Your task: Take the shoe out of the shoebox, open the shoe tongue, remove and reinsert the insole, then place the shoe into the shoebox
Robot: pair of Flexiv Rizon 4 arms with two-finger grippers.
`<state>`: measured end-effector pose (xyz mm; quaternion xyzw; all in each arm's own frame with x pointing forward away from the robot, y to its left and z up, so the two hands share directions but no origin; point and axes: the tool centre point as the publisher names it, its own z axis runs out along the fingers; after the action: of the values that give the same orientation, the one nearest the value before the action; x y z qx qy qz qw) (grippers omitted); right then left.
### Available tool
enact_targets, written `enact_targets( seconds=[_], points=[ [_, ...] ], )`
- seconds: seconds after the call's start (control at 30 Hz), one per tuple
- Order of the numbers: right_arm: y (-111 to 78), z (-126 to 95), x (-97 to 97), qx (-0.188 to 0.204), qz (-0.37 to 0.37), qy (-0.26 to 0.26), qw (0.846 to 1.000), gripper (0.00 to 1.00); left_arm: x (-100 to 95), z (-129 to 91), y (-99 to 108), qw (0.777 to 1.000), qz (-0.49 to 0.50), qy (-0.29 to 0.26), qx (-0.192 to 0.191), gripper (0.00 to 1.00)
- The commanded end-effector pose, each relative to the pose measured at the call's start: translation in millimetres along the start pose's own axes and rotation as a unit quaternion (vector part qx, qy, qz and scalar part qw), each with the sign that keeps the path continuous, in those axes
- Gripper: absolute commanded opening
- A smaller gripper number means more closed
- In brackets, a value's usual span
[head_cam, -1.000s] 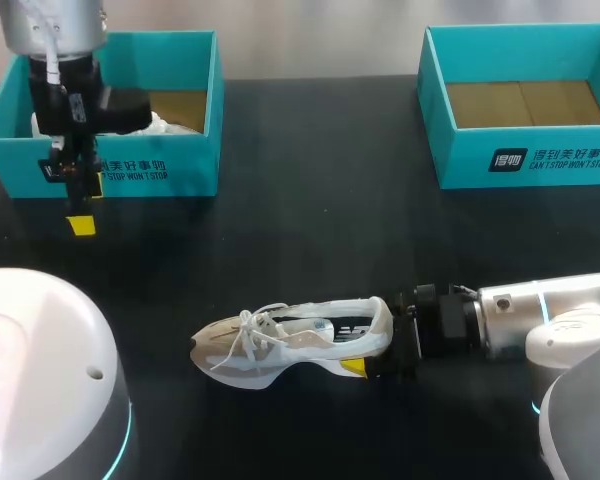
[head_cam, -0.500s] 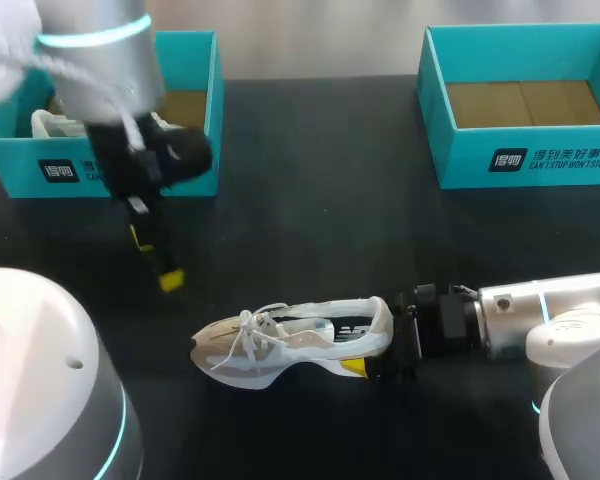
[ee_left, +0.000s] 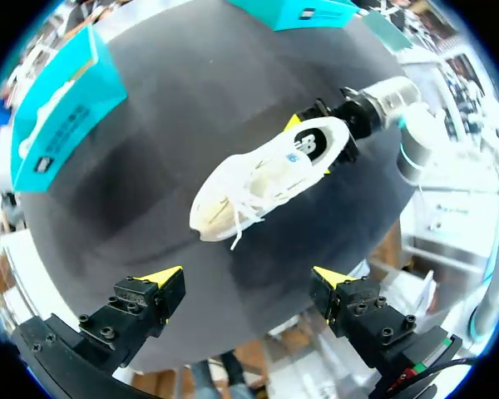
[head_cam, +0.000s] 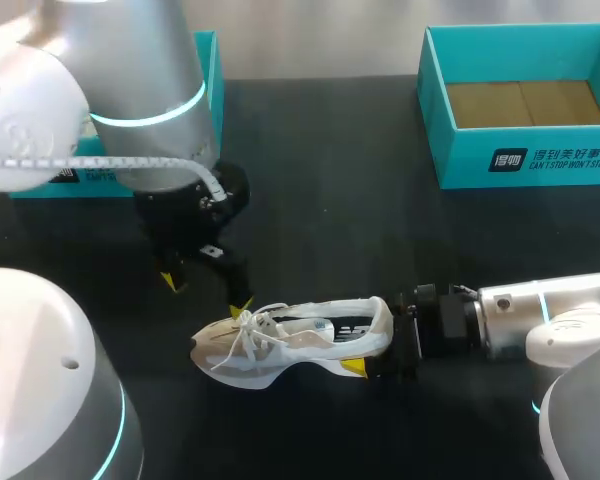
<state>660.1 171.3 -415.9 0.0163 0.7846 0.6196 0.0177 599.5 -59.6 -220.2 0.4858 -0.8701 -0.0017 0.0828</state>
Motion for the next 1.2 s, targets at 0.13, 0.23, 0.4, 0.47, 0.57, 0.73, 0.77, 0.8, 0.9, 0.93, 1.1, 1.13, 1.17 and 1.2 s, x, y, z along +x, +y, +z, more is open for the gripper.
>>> enact_targets(
  seconds=[0.13, 0.23, 0.4, 0.47, 0.57, 0.73, 0.77, 0.8, 0.9, 0.93, 1.1, 1.13, 1.17, 1.2],
  points=[
    [1.0, 0, 0.0, 0.002, 0.000, -0.001, 1.000, 0.00, 4.1, 3, -22, 0.999, -0.008, -0.001, -0.035, 1.00],
    [1.0, 0, 0.0, 0.002, 0.000, -0.001, 1.000, 0.00, 4.1, 3, -22, 0.999, -0.008, -0.001, -0.035, 1.00],
    [1.0, 0, 0.0, 0.002, 0.000, -0.001, 1.000, 0.00, 16.9, 10, -30, 0.997, -0.065, 0.000, -0.046, 1.00],
    [1.0, 0, 0.0, 0.002, 0.000, -0.001, 1.000, 0.00, 26.3, 14, -34, 0.993, -0.105, -0.011, -0.047, 1.00],
    [1.0, 0, 0.0, 0.002, 0.000, -0.001, 1.000, 0.00, 37.0, 21, -38, 0.986, -0.157, -0.023, -0.054, 1.00],
    [1.0, 0, 0.0, 0.002, 0.000, -0.001, 1.000, 0.00, 58.4, 33, -39, 0.969, -0.238, -0.052, -0.034, 1.00],
    [1.0, 0, 0.0, 0.002, 0.000, -0.001, 1.000, 0.00, 62.4, 33, -39, 0.966, -0.251, -0.042, -0.036, 1.00],
    [1.0, 0, 0.0, 0.002, 0.000, -0.001, 1.000, 0.00, 65.6, 35, -41, 0.961, -0.271, -0.044, -0.025, 1.00],
    [1.0, 0, 0.0, 0.002, 0.000, -0.001, 1.000, 0.00, 73.0, 40, -48, 0.948, -0.310, -0.068, 0.006, 1.00],
    [1.0, 0, 0.0, 0.002, 0.000, -0.001, 1.000, 0.00, 73.0, 40, -48, 0.948, -0.310, -0.068, 0.006, 1.00],
    [1.0, 0, 0.0, 0.002, 0.000, -0.001, 1.000, 0.00, 73.0, 40, -48, 0.948, -0.310, -0.068, 0.006, 1.00],
    [1.0, 0, 0.0, 0.002, 0.000, -0.001, 1.000, 0.00, 73.0, 40, -48, 0.948, -0.310, -0.068, 0.006, 1.00],
    [1.0, 0, 0.0, 0.002, 0.000, -0.001, 1.000, 0.00, 73.0, 40, -48, 0.948, -0.310, -0.068, 0.006, 1.00],
    [1.0, 0, 0.0, 0.002, 0.000, -0.001, 1.000, 0.00, 73.0, 40, -48, 0.948, -0.310, -0.068, 0.006, 1.00]
  ],
)
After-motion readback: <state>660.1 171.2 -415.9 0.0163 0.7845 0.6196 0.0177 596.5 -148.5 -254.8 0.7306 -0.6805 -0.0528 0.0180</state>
